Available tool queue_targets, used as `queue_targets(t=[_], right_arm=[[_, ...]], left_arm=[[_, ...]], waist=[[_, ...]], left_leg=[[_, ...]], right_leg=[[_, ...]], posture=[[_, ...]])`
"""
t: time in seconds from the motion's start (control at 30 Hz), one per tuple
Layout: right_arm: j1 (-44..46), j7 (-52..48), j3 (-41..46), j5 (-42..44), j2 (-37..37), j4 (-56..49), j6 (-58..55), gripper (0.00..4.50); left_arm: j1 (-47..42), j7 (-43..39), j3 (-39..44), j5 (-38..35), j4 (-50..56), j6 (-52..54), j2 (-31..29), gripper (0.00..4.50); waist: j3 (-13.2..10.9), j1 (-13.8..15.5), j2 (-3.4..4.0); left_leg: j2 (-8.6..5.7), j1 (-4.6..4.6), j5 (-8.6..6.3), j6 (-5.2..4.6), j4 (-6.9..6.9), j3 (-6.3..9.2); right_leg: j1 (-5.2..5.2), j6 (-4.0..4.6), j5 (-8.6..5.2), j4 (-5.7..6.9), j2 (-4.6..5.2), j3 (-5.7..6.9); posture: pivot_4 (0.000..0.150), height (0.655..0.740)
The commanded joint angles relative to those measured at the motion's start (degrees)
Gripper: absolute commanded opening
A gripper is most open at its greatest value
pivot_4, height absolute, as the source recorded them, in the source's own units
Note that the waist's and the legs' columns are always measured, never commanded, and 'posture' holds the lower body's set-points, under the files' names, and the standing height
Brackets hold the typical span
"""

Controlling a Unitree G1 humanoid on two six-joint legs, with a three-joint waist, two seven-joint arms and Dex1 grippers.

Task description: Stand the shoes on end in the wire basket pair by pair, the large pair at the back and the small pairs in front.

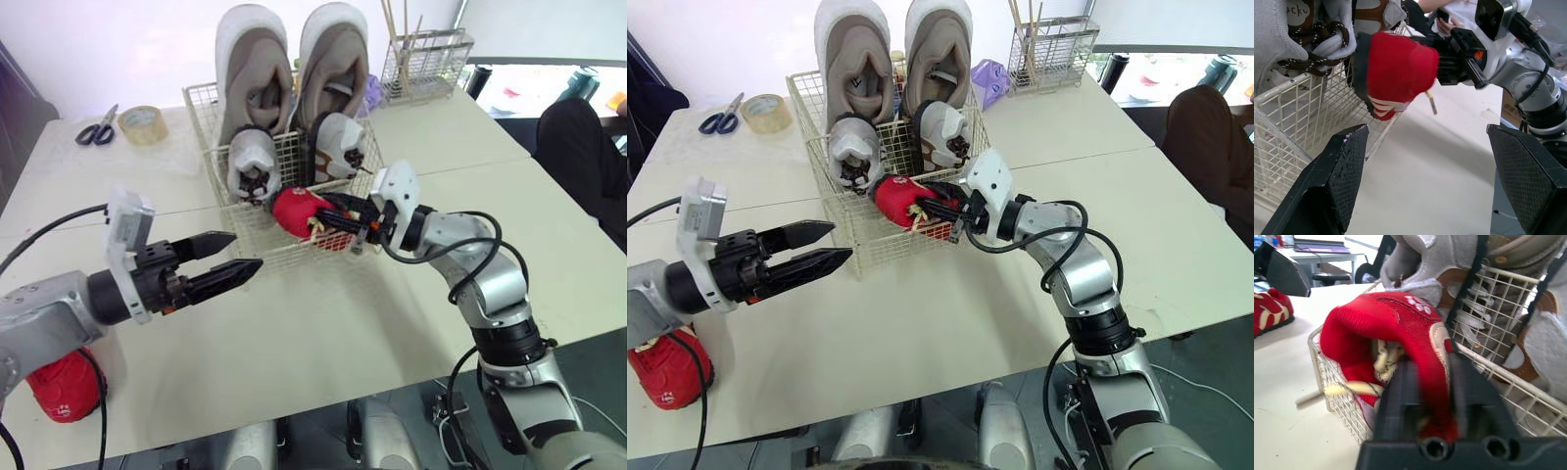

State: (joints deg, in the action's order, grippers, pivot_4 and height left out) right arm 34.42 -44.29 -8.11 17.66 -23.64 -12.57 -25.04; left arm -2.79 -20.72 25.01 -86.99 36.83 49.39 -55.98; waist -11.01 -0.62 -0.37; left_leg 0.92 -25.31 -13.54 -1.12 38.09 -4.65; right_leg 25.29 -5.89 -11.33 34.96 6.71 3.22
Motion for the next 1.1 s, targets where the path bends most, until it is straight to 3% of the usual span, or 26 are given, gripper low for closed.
queue_targets(t=[0.03,0.2,0.43,0.6,1.07,1.1], right_arm=[[-0.33,2.16,0.72,0.27,0.01,-4.15,-2.12,0.04],[-2.12,13.03,4.40,0.77,1.70,-13.58,-12.29,0.04],[-3.91,21.80,7.53,0.18,3.90,-18.02,-17.00,0.04],[-7.86,30.36,12.93,6.00,11.33,-24.85,-27.80,0.04],[-13.41,36.21,12.47,7.42,11.00,-32.04,-33.34,0.04],[-13.45,36.16,12.59,7.26,10.57,-31.54,-33.15,0.40]], left_arm=[[-0.42,0.14,0.33,0.51,0.47,-1.22,0.53,4.02],[0.76,0.53,1.14,1.27,0.83,-1.70,1.79,4.02],[-2.20,-0.58,-2.84,3.85,-0.92,-1.83,3.66,4.02],[-4.66,-1.56,-4.91,5.12,-2.53,-1.50,4.25,4.02],[-9.28,-3.57,-9.86,9.20,-5.60,-0.92,7.25,4.02],[-9.45,-3.60,-9.96,9.31,-5.68,-0.85,7.35,4.02]], waist=[[0.00,-0.03,0.00],[0.00,0.15,0.00],[0.00,1.27,0.00],[0.02,1.52,-0.03],[0.03,1.41,-0.04],[0.03,1.40,-0.05]], left_leg=[[0.00,0.00,0.00,0.00,0.00,0.02],[0.01,-0.02,0.00,0.01,-0.02,0.07],[-0.01,-0.03,0.00,0.00,-0.01,0.06],[0.00,-0.05,0.01,0.02,-0.01,0.03],[-0.02,-0.06,0.00,-0.02,-0.02,0.05],[-0.02,-0.06,0.00,-0.02,-0.02,0.05]], right_leg=[[0.01,0.00,0.00,0.00,0.00,0.00],[0.05,-0.01,0.00,0.06,0.00,0.02],[0.03,0.01,-0.01,0.00,0.02,0.02],[0.02,0.01,-0.01,0.01,0.01,0.06],[-0.02,0.00,-0.01,-0.02,0.00,0.11],[-0.03,0.00,-0.01,-0.03,0.00,0.11]], posture=[[0.150,0.7400],[0.150,0.7400],[0.150,0.7400],[0.150,0.7400],[0.150,0.7400],[0.150,0.7400]])
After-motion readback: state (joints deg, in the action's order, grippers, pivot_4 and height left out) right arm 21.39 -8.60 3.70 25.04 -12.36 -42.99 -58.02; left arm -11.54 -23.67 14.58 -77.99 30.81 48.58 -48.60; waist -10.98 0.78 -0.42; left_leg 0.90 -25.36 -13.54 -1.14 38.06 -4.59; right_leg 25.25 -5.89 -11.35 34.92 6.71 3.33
